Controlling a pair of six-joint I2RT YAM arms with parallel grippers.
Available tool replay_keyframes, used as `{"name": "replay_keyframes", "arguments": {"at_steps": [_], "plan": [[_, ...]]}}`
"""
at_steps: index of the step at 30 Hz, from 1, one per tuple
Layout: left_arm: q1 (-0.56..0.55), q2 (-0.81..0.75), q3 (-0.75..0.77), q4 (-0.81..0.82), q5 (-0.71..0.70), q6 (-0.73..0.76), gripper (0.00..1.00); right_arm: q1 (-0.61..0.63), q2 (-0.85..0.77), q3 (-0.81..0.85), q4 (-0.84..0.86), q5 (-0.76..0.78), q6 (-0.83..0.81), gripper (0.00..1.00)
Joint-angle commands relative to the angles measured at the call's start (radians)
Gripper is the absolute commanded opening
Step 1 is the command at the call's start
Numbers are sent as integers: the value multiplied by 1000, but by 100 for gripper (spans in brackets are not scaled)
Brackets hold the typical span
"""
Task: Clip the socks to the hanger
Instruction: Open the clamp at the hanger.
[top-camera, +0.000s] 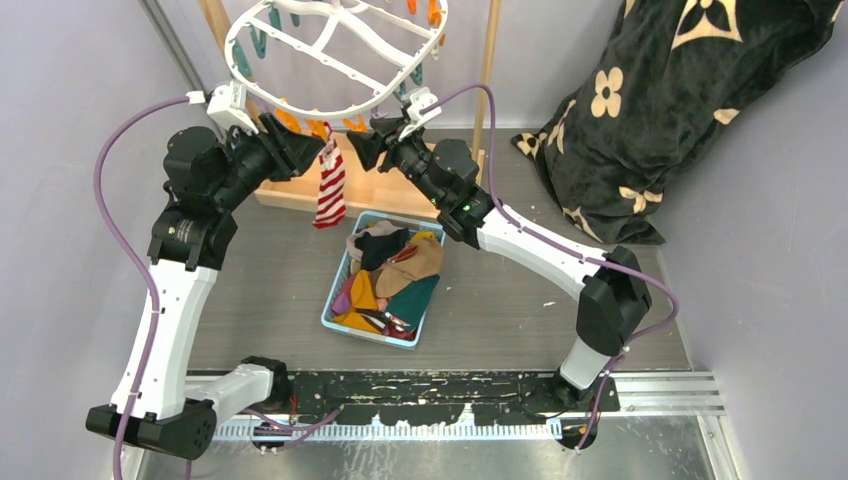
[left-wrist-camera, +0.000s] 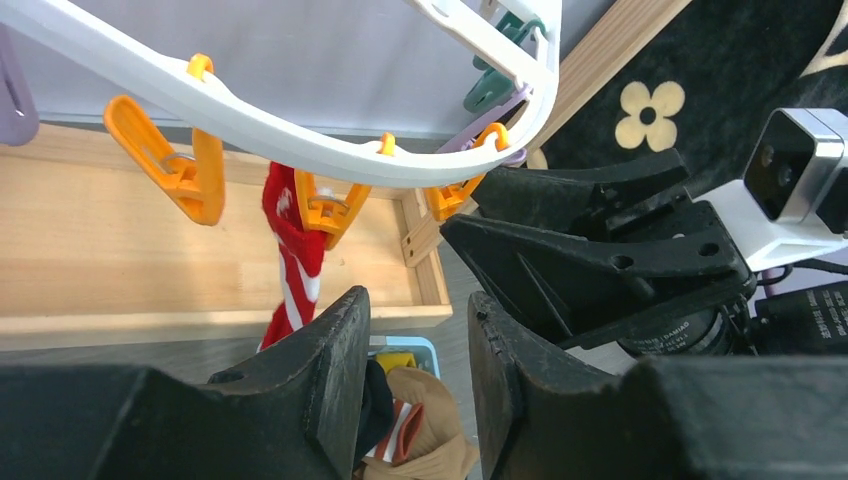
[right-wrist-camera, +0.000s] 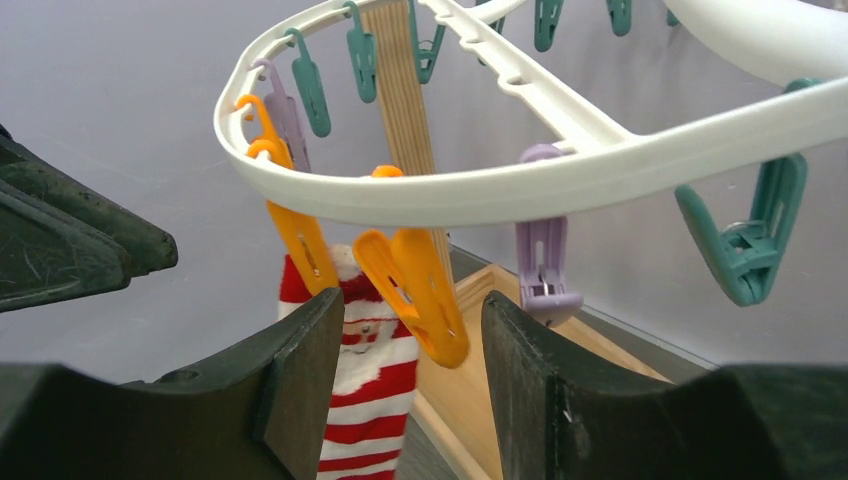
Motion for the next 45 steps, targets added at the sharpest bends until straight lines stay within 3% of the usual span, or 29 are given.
{"name": "replay_keyframes", "arguments": {"at_steps": [1,24,32,45], "plan": [[-6,-15,7,63,-7,12,41,-13,25,77,5,-108,28,59],[-5,-20,17,64,-8,11,40,-89,18,29,55,-205,63,56],[-5,-15,39,54,-13,19,41,-89,49,93,33,-304,89,50],[-6,-16,53,44,-7,17,41,-89,61,129,12,-325,88,37]]}}
